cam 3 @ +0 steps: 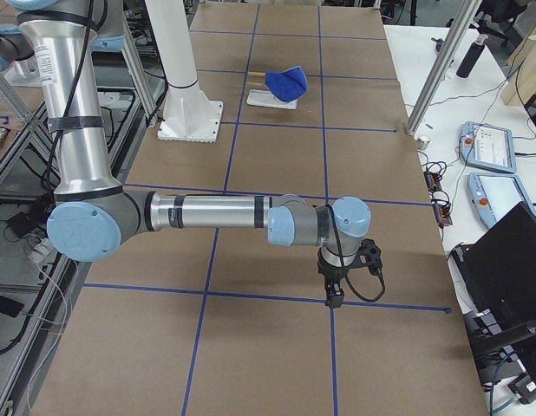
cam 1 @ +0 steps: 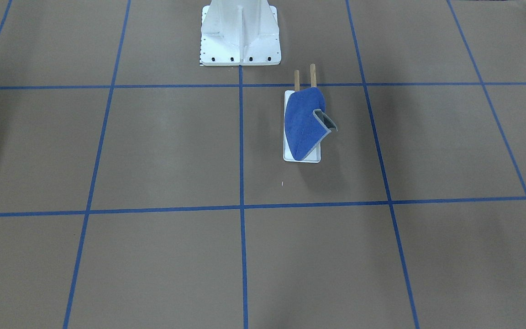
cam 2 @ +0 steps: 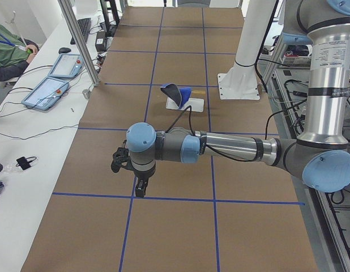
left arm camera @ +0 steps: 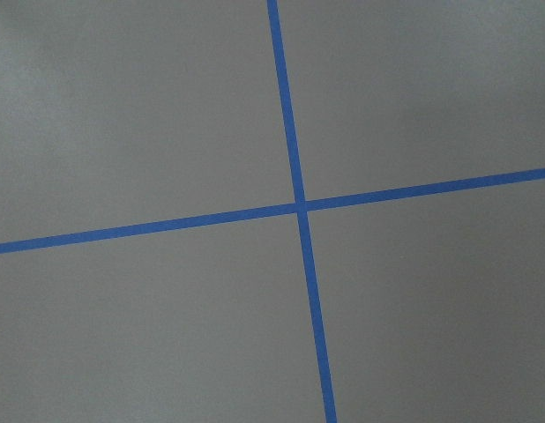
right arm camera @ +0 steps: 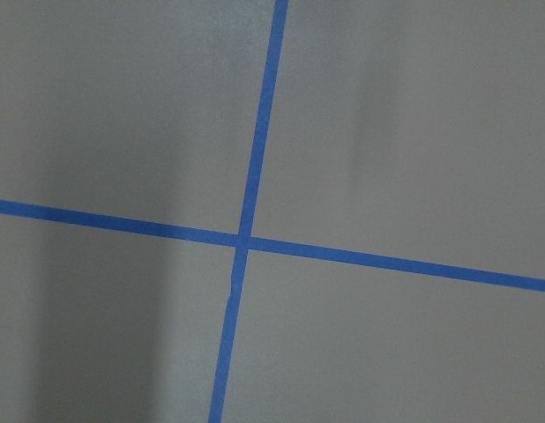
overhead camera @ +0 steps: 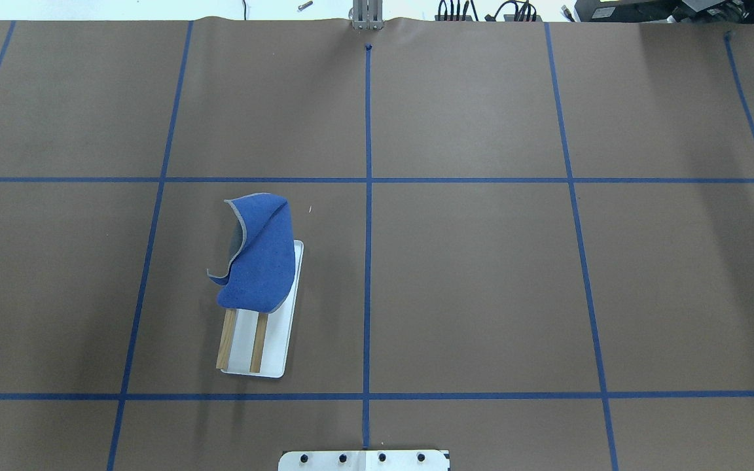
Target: Hang towel on rack
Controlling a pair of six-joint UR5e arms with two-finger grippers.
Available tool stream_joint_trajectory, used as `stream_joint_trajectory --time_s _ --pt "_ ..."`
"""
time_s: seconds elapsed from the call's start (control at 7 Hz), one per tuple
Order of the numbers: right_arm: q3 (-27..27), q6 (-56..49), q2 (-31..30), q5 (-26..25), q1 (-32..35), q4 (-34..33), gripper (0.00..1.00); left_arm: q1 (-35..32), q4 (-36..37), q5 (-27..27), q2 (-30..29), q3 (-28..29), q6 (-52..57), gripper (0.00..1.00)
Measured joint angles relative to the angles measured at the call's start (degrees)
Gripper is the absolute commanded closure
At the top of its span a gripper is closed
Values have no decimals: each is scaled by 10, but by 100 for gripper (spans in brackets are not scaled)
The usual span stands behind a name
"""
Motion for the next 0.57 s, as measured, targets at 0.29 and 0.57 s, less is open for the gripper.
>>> stream_joint_trajectory --time_s 0.29,0.57 --pt "-1 1 -3 1 0 0 0 0 0 0 0 0 0 2" --pt "-1 1 -5 2 0 0 0 0 1 0 0 0 0 2"
